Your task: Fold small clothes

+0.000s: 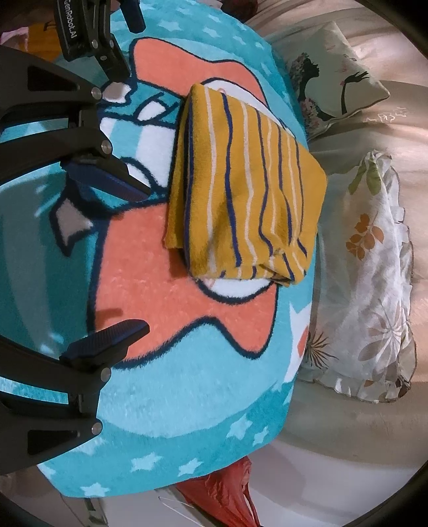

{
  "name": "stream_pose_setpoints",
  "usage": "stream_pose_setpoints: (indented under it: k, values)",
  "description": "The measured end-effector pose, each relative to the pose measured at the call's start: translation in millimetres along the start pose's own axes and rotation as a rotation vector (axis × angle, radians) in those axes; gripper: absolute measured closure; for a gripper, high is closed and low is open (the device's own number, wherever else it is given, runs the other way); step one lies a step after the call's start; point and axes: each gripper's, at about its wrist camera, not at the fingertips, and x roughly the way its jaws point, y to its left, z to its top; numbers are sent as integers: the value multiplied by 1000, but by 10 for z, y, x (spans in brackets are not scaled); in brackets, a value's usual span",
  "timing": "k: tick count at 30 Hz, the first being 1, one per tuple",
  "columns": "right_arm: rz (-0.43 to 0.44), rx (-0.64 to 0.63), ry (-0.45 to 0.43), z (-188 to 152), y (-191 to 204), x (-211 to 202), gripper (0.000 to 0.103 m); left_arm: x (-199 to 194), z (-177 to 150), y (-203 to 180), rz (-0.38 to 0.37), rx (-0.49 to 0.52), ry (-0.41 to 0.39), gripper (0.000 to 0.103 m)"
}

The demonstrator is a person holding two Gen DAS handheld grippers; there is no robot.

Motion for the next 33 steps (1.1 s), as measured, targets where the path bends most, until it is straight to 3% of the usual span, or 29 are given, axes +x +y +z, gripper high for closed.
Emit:
stream_pose_setpoints:
  k: [20, 33]
  values:
    - [-9, 3, 8, 58, -43, 134, 23, -175, 76, -130, 66, 51, -111, 0]
    - [-17, -26, 25, 76, 28, 248, 22, 121, 86, -102, 10, 28, 10, 0]
